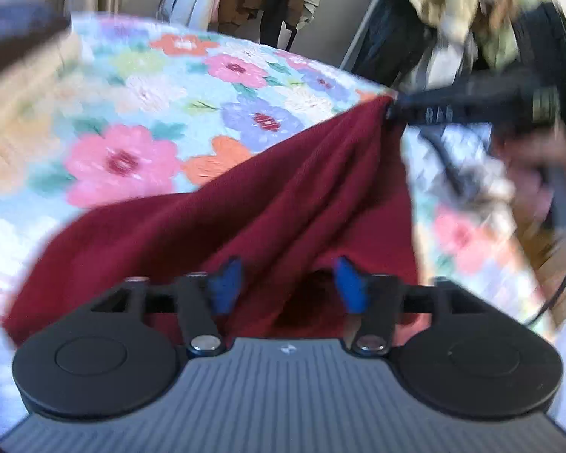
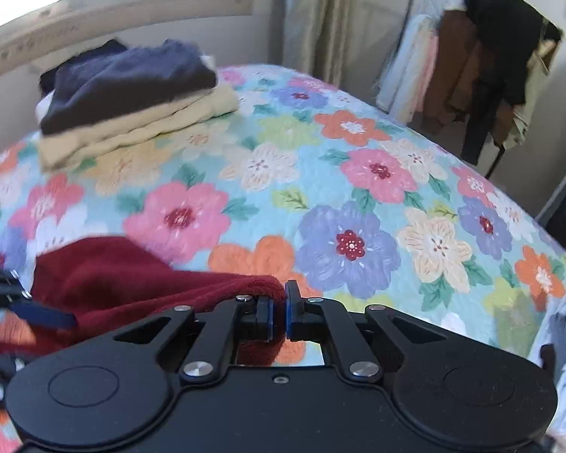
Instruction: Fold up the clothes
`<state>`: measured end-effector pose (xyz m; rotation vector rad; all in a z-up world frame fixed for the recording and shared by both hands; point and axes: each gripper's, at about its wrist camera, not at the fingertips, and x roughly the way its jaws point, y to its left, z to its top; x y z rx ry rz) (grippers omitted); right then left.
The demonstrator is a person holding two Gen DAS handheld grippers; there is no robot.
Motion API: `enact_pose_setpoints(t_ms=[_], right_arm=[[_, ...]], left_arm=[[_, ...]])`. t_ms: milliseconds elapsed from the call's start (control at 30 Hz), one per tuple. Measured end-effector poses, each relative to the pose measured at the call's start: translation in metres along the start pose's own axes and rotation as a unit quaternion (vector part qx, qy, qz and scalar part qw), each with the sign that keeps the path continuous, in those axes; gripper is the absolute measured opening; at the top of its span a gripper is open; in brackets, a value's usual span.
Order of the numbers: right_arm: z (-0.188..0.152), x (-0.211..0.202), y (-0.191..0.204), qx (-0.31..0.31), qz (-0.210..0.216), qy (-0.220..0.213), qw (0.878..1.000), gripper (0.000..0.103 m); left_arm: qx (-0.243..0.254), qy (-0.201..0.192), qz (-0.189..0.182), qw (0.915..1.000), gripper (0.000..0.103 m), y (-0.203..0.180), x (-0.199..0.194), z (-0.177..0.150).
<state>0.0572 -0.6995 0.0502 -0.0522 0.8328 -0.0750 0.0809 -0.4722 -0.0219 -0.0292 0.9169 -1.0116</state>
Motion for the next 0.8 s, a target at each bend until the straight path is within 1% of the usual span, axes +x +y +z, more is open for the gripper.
enact_pose_setpoints(t_ms=[33,67,100,133,167,200,233,267,300,333,400,433,533,567,600,633,667,700,800], right_arm=[[0.002,0.005,-0.006,0.025,0.002,-0.002,1.000,0.005],[0.002,0.008,-0.015,0.067,0.027,-0.010,0.997,0.005],[0.002,0.012,-0.024,0.111,0.054,-0.019,0.992,0.005],[-0.003,0.015,-0.030,0.137,0.069,-0.031,0.988,0.005],[-0.011,0.017,-0.032,0.150,0.068,-0.040,0.986,0.005],[-0.018,0.020,-0.034,0.157,0.059,-0.042,0.985,0.006],[-0.022,0.023,-0.035,0.150,0.058,-0.034,0.986,0.006],[-0.026,0.023,-0.037,0.144,0.057,-0.034,0.987,0.006],[-0.030,0.021,-0.041,0.146,0.067,-0.036,0.986,0.006],[-0.035,0.018,-0.046,0.149,0.077,-0.038,0.985,0.006],[-0.041,0.017,-0.053,0.149,0.094,-0.036,0.984,0.006],[-0.044,0.015,-0.054,0.147,0.094,-0.031,0.984,0.007],[-0.055,0.007,-0.056,0.141,0.094,-0.012,0.985,0.023],[-0.059,0.006,-0.046,0.124,0.100,-0.005,0.987,0.040],[-0.063,0.005,-0.035,0.105,0.106,0.003,0.989,0.050],[-0.067,0.004,-0.025,0.086,0.112,0.010,0.990,0.051],[-0.071,0.004,-0.014,0.067,0.119,0.018,0.991,0.056],[-0.075,0.003,-0.003,0.048,0.125,0.026,0.991,0.063],[-0.087,0.000,0.029,-0.009,0.143,0.048,0.989,0.065]], left_arm=[[-0.018,0.007,-0.005,0.9998,0.079,0.004,0.011,0.006],[-0.036,0.015,-0.009,0.9992,0.079,0.008,0.022,0.012],[-0.042,0.027,-0.004,0.9987,0.079,0.009,0.033,0.017],[-0.040,0.041,0.002,0.9984,0.075,0.009,0.042,0.021],[-0.029,0.057,0.004,0.9980,0.072,0.007,0.049,0.023],[-0.014,0.072,0.003,0.9973,0.056,0.003,0.055,0.024],[-0.001,0.087,0.008,0.9962,0.044,-0.002,0.059,0.022],[0.008,0.096,0.015,0.9952,0.038,-0.005,0.062,0.020],[0.018,0.097,0.024,0.9948,0.028,-0.009,0.063,0.018],[0.026,0.089,0.032,0.9951,0.022,-0.011,0.063,0.015],[0.029,0.075,0.044,0.9958,0.017,-0.011,0.061,0.012],[0.021,0.067,0.045,0.9965,0.016,-0.008,0.060,0.013],[-0.022,0.042,0.054,0.9974,0.016,0.007,0.054,0.019],[-0.039,0.033,0.058,0.9970,0.016,0.012,0.051,0.021],[-0.054,0.029,0.057,0.9965,0.016,0.018,0.051,0.024],[-0.065,0.029,0.055,0.9960,0.016,0.021,0.050,0.026],[-0.067,0.031,0.060,0.9955,0.016,0.022,0.050,0.027],[-0.064,0.031,0.067,0.9953,0.016,0.023,0.051,0.029],[-0.050,0.016,0.093,0.9943,0.016,0.019,0.048,0.034]])
